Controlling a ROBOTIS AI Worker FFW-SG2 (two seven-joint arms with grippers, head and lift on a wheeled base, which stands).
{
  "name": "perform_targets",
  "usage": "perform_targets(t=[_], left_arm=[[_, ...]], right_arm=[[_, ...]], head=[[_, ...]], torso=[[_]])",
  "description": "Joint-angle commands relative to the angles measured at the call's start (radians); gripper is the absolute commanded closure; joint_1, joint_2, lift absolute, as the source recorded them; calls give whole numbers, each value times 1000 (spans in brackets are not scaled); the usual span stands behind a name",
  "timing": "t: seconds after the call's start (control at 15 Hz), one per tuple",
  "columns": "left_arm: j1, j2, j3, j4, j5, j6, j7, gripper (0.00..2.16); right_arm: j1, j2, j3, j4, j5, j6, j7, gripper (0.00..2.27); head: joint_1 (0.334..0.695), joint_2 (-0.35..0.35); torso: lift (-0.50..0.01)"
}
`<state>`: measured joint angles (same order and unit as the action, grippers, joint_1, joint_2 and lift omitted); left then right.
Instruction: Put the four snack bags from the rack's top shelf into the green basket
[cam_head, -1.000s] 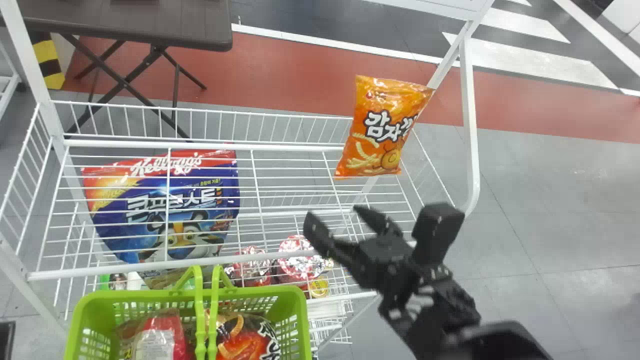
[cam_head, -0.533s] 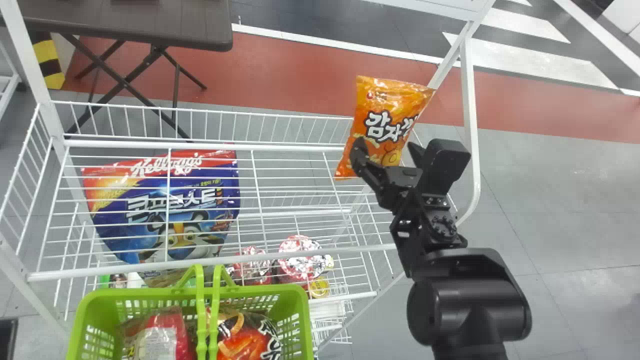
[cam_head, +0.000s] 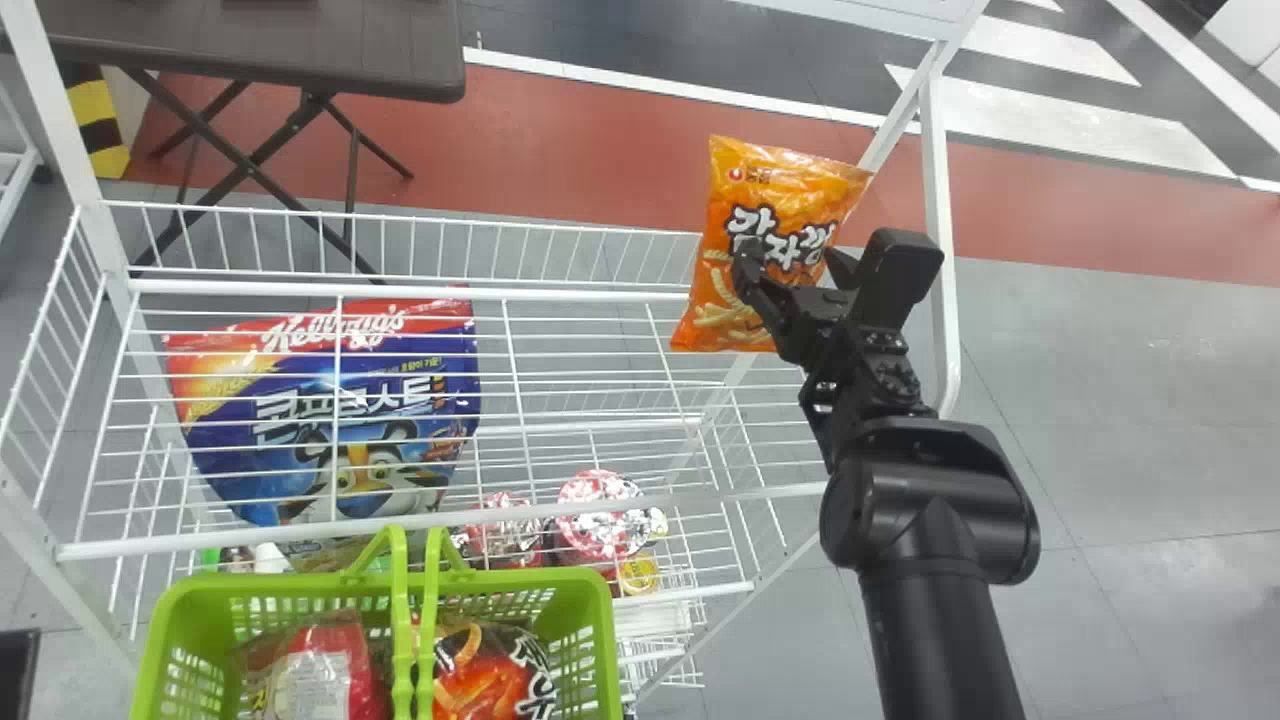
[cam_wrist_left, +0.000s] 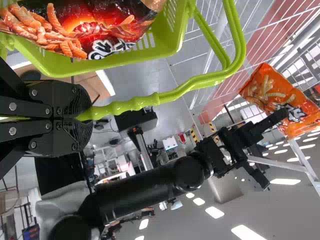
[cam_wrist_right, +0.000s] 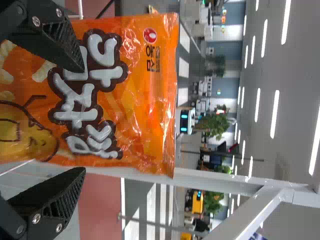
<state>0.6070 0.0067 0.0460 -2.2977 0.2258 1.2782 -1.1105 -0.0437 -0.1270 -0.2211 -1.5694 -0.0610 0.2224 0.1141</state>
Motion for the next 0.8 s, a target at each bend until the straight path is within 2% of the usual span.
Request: perform_targets(t=[0.0,0.07,0.13,0.4,0.73], left_arm=[[-9,-2,0,11,0,1,0,2148],[-10,-2,0,12,0,1,0,2148],[-10,-1,0,14,0,1,0,2148],[-16,-4,0,18,0,7,0,2148],[-32,-7,0,26,-2,13,1,2148]], right_arm=[[-7,1,-7,3,-3,93,45,1713],[-7,1,-9,0,-19,117,58,2108],[-1,1,-4,-6,-20,102,58,2155],[41,15,-9,-40,-36,32,52,2192],[166,15,-18,-210,-140,53,53,2192]], head=[[695,-350],[695,-350],[695,-350],[695,-350],[695,-350]], torso=[[0],[0],[0],[0],[0]])
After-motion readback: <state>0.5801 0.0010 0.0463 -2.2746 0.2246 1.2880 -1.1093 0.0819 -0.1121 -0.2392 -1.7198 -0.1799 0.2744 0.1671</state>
